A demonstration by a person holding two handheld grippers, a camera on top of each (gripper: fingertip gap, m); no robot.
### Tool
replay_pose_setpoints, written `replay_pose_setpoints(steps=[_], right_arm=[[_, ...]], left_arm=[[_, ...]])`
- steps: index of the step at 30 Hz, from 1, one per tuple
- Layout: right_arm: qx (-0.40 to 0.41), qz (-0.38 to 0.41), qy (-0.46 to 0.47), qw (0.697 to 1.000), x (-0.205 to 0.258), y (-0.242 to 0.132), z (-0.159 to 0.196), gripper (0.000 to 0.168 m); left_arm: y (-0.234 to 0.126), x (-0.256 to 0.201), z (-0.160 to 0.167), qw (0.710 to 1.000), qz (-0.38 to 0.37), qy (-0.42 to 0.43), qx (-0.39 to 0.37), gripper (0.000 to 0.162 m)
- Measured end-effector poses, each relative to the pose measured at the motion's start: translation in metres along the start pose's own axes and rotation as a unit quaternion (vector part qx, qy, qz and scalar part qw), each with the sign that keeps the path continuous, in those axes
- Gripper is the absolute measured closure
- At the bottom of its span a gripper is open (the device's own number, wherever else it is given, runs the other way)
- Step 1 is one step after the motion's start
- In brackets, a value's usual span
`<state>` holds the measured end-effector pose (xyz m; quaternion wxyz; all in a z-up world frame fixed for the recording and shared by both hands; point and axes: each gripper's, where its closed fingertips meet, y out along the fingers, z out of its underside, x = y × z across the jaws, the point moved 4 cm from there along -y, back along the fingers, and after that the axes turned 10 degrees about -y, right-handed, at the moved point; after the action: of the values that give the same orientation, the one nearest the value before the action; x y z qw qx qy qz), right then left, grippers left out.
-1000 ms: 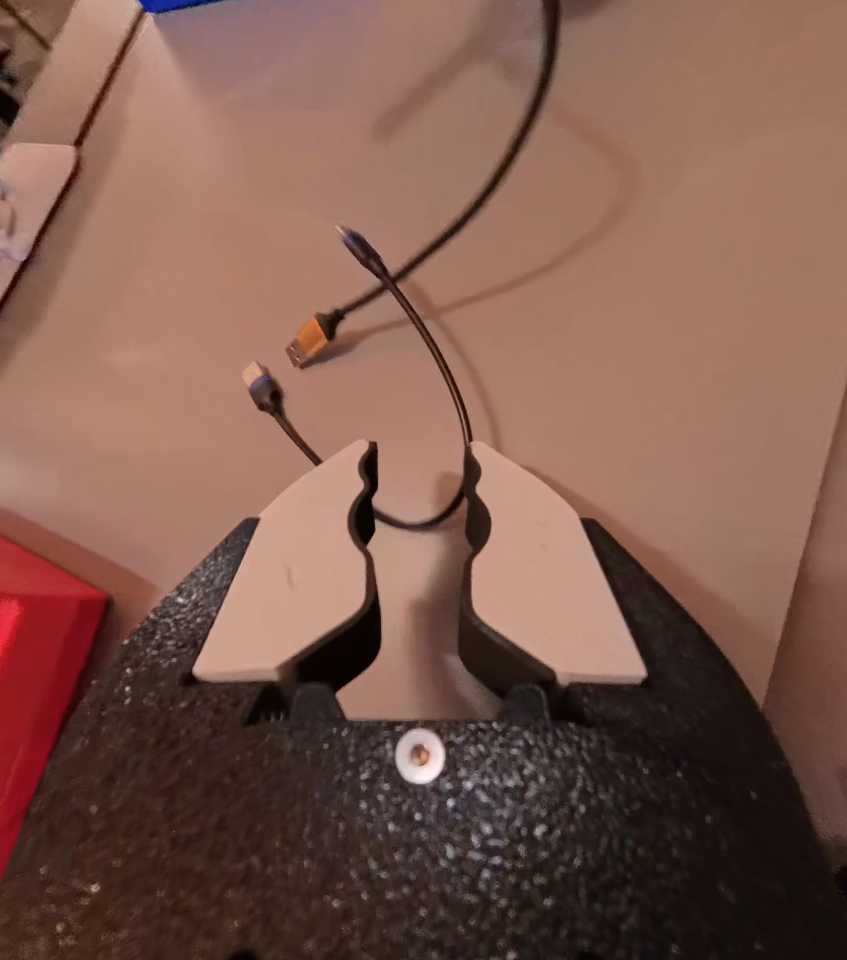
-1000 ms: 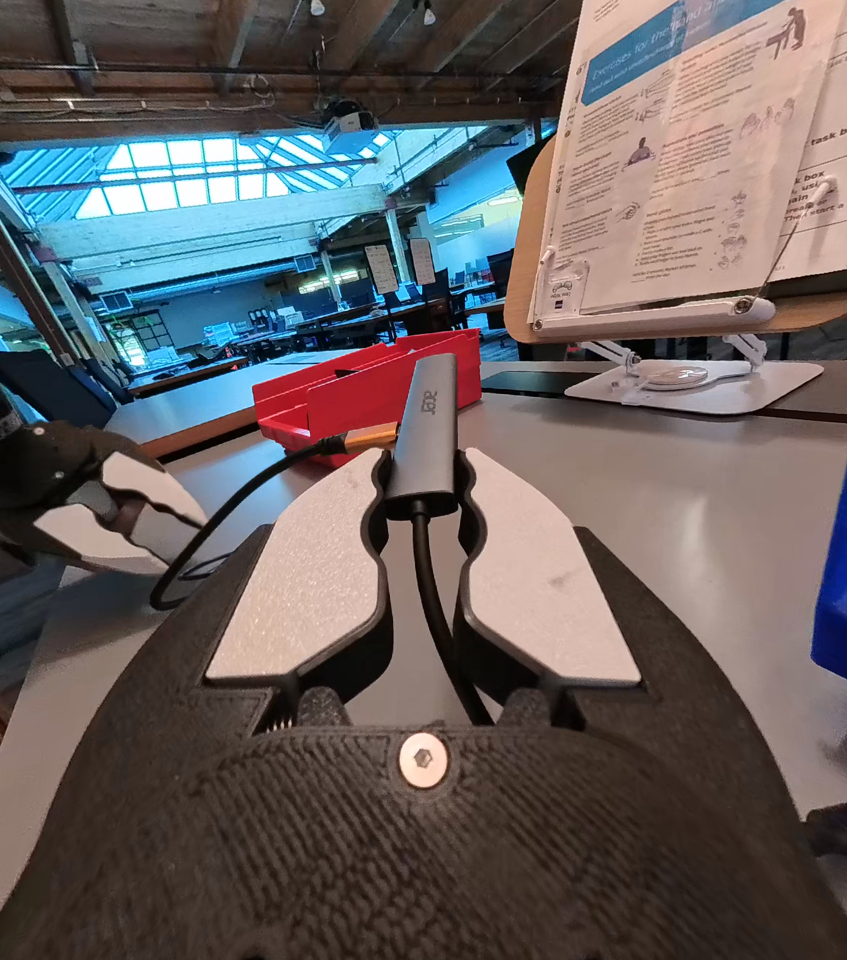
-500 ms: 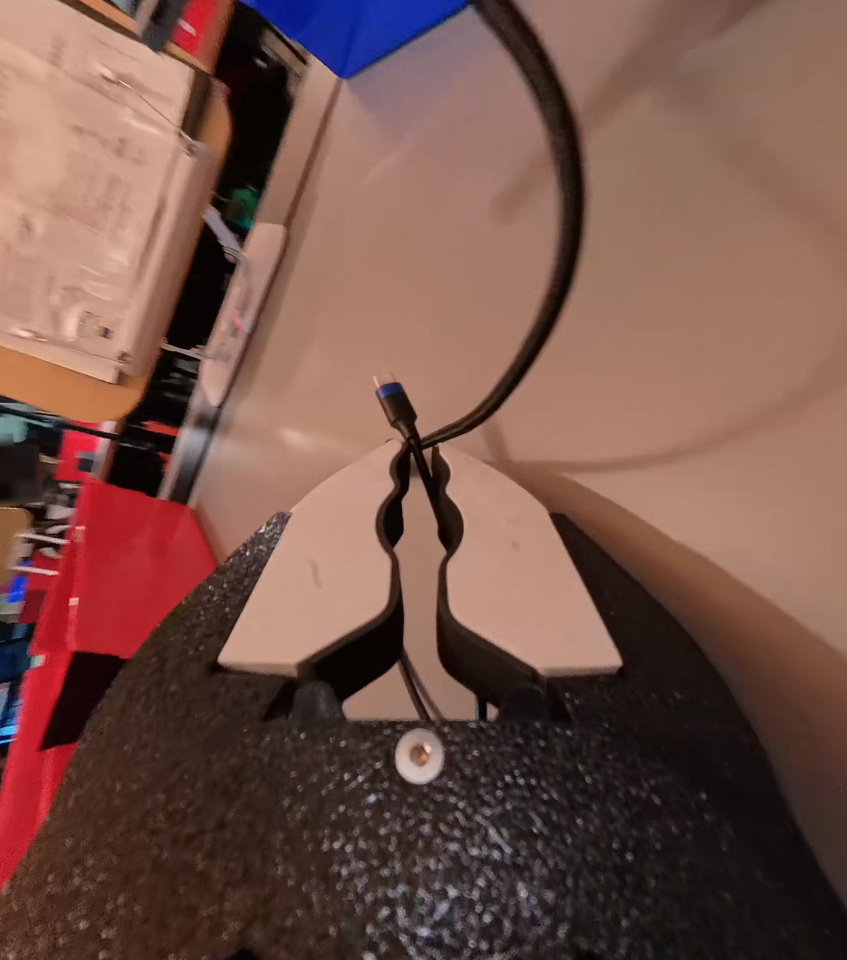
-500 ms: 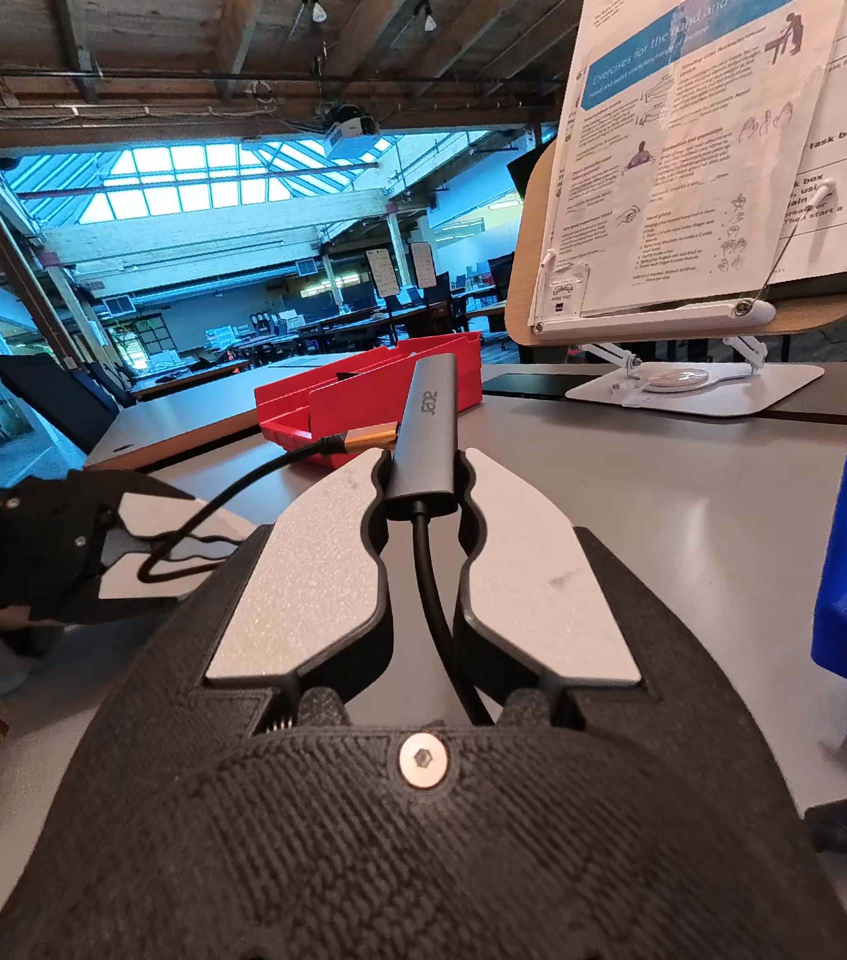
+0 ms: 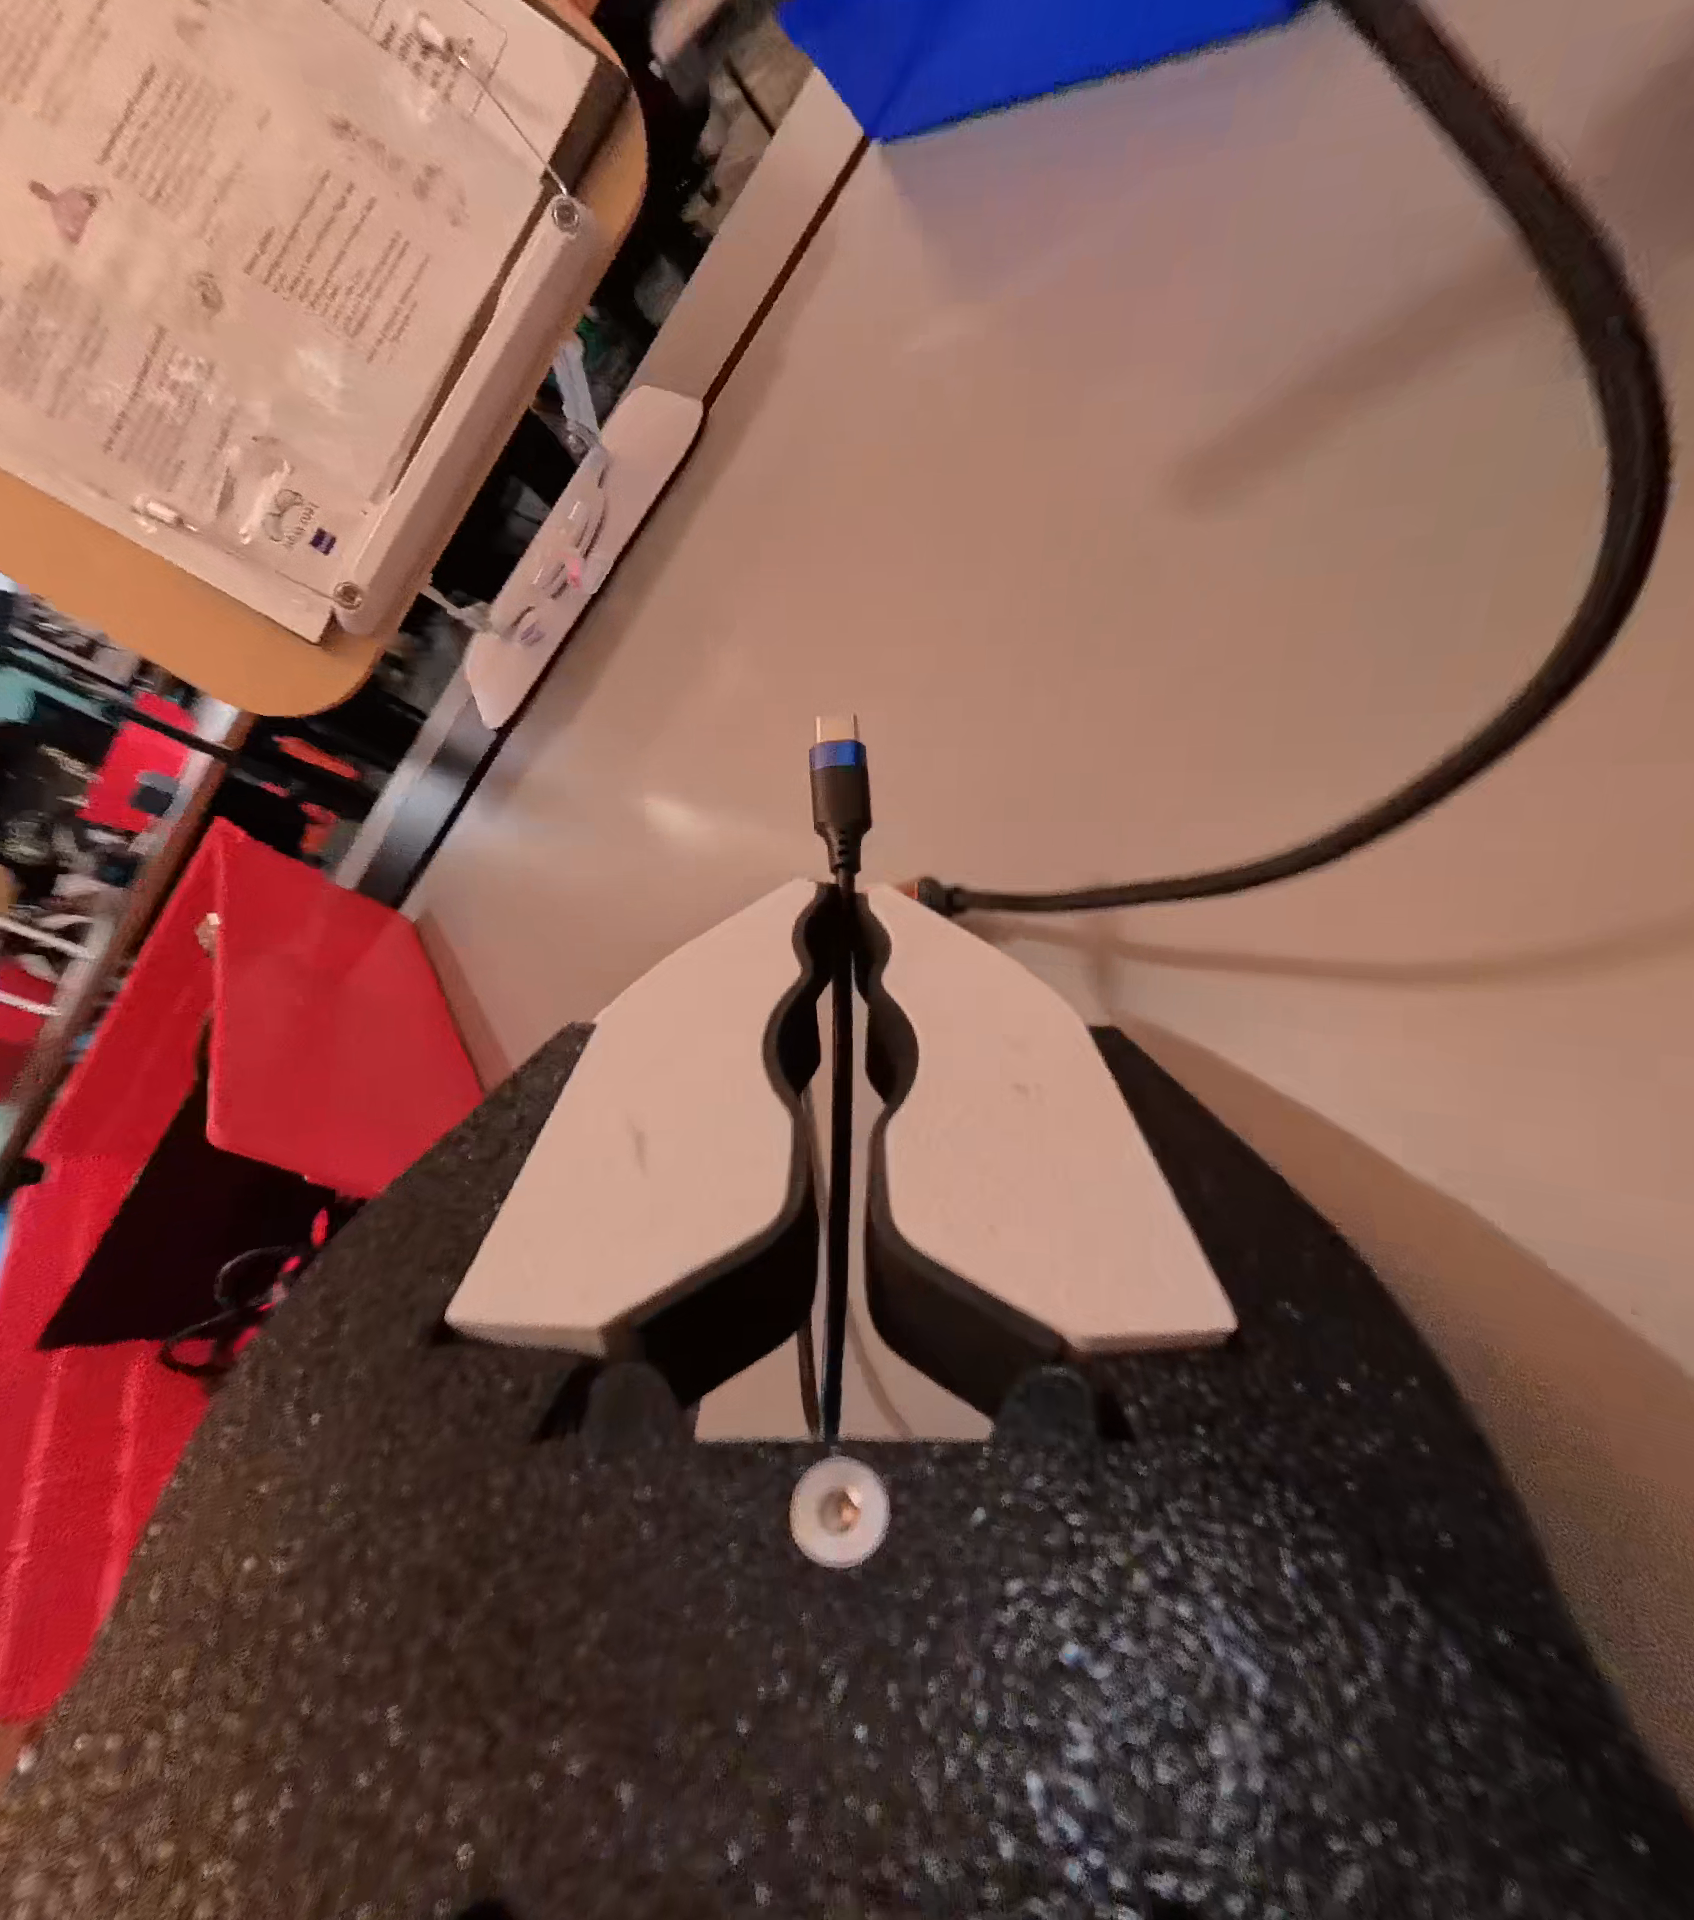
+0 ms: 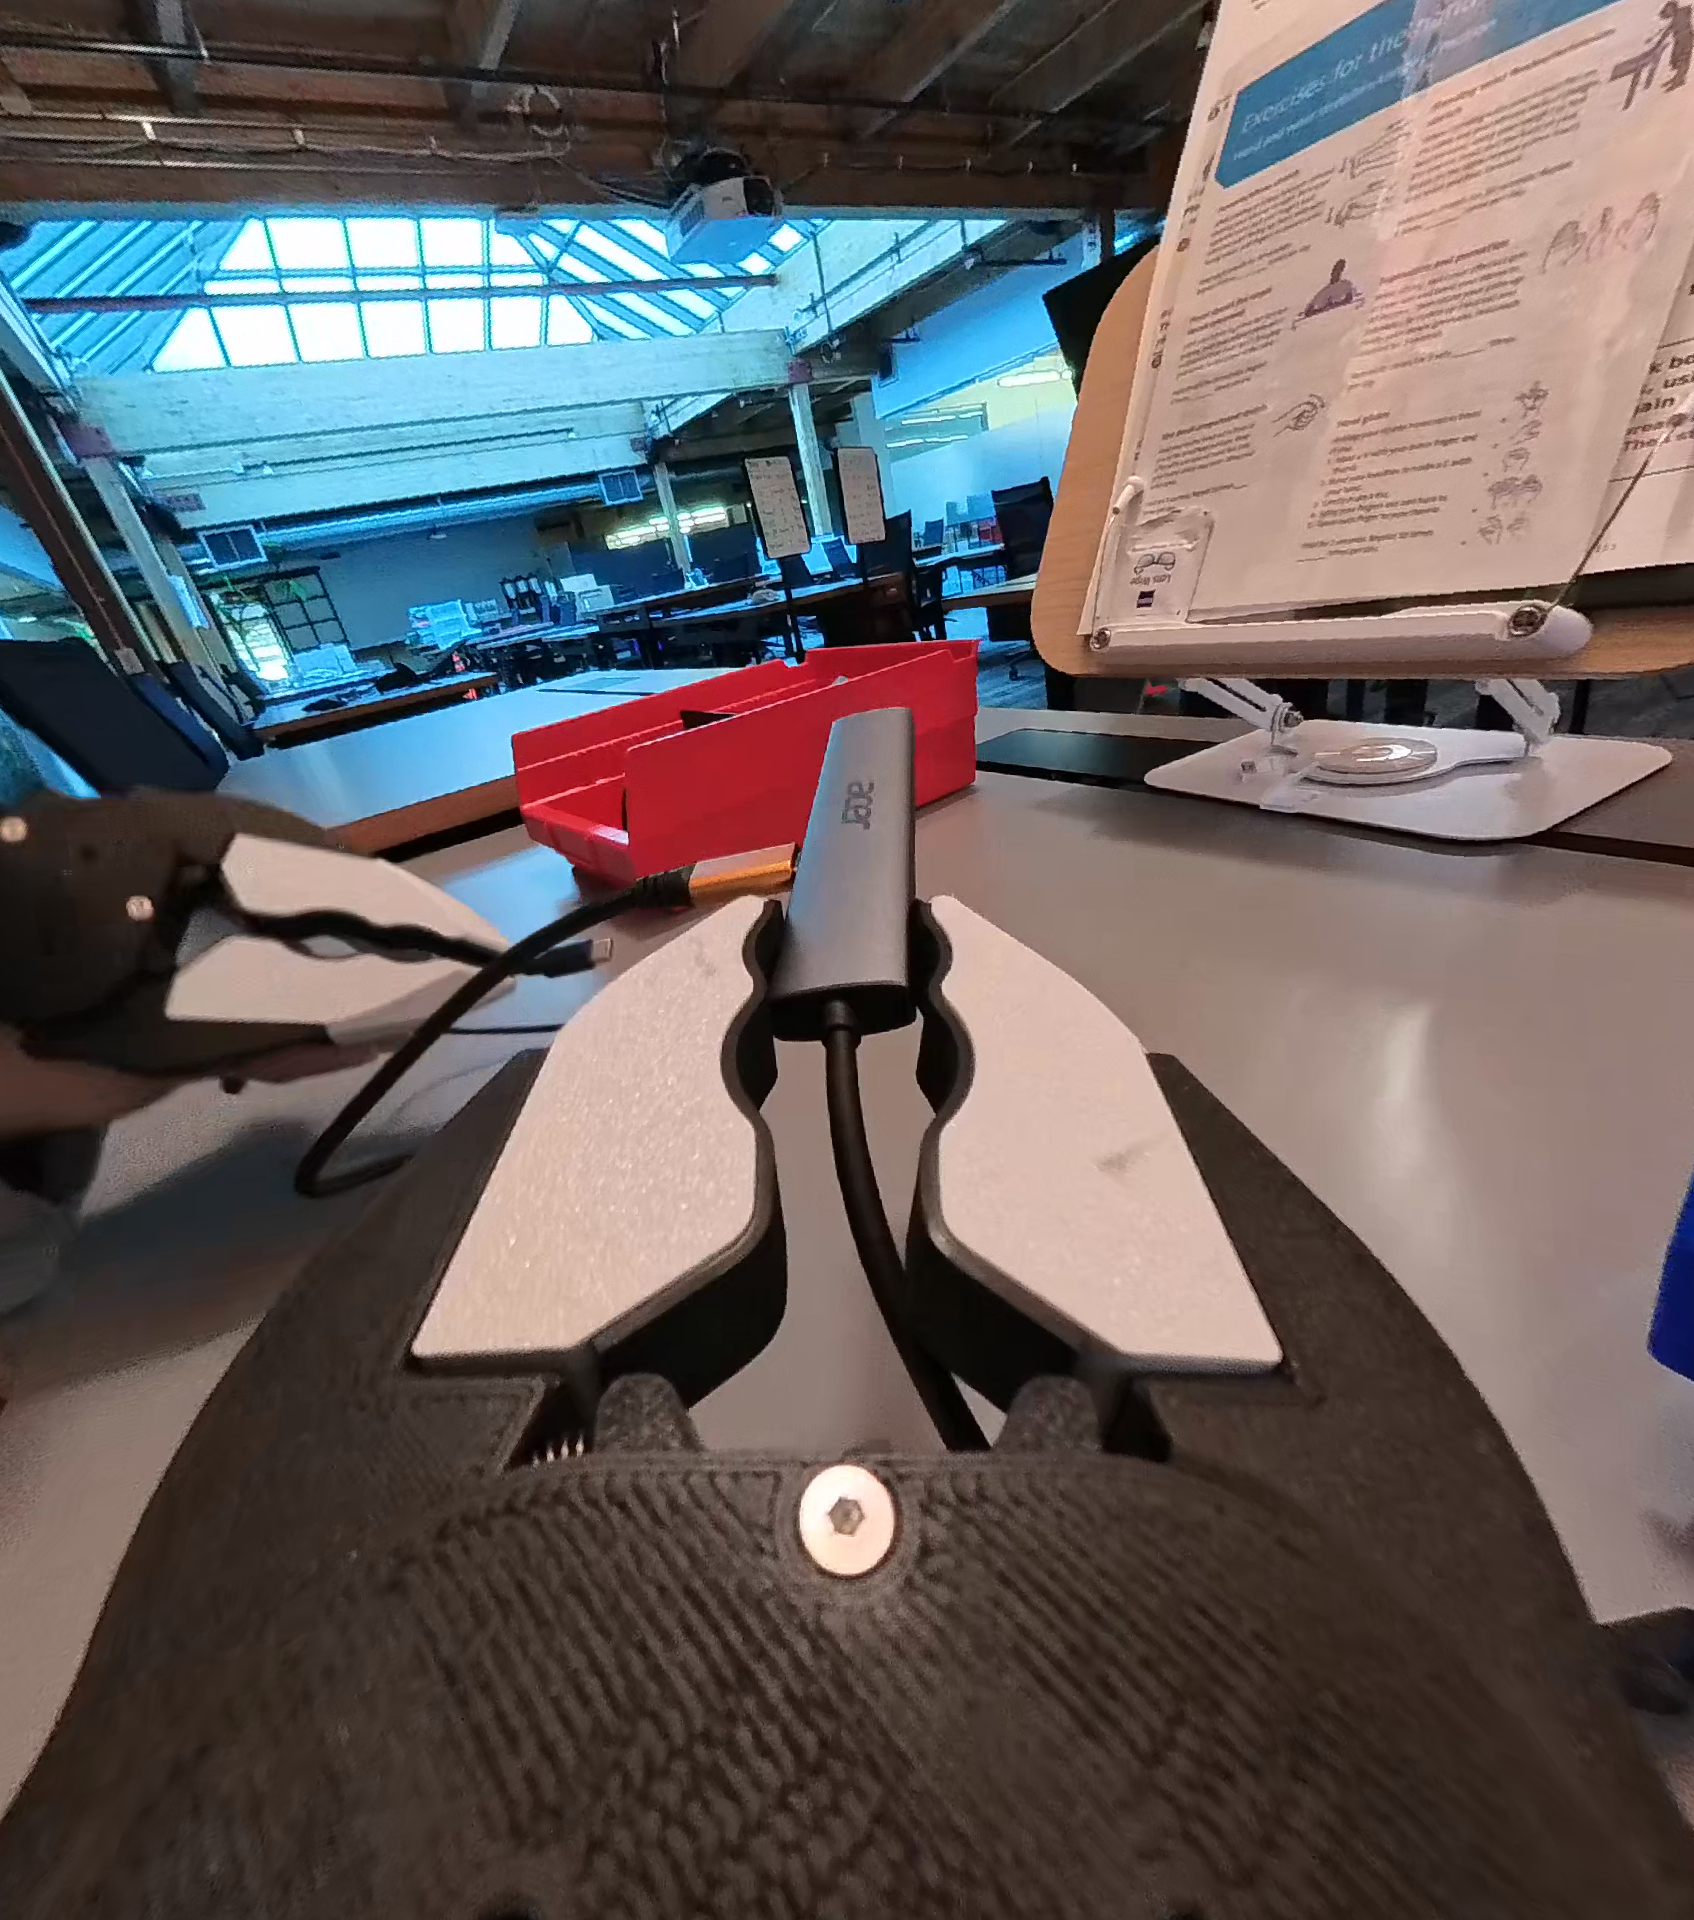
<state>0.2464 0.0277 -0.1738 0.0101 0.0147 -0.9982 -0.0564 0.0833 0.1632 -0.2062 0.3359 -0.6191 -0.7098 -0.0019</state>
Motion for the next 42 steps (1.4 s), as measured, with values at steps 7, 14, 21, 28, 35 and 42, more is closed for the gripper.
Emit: replay_pose_setpoints(steps=[7, 14, 21, 28, 35, 42], right_arm=[[0.003, -0.004, -0.002, 1.000, 0.001, 0.001, 0.000, 0.145], [0.007, -0.007, -0.015, 1.000, 0.004, 0.002, 0.001, 0.145], [0.015, -0.009, -0.026, 1.000, 0.007, 0.004, 0.002, 0.145], [0.011, -0.008, -0.019, 1.000, 0.005, 0.003, 0.001, 0.145], [0.021, -0.006, -0.022, 1.000, 0.006, 0.005, 0.003, 0.145], [0.026, -0.005, -0.025, 0.999, 0.006, 0.006, 0.004, 0.145]], left_arm=[[-0.008, -0.006, -0.064, 0.964, 0.202, -0.155, 0.072, 0.160], [0.019, -0.008, -0.096, 0.937, 0.245, -0.228, 0.095, 0.160], [0.031, -0.014, -0.107, 0.928, 0.253, -0.266, 0.068, 0.160], [0.036, -0.018, -0.106, 0.934, 0.241, -0.255, 0.072, 0.160], [0.036, -0.020, -0.106, 0.946, 0.217, -0.233, 0.059, 0.160], [0.038, -0.019, -0.105, 0.955, 0.192, -0.217, 0.057, 0.160]])
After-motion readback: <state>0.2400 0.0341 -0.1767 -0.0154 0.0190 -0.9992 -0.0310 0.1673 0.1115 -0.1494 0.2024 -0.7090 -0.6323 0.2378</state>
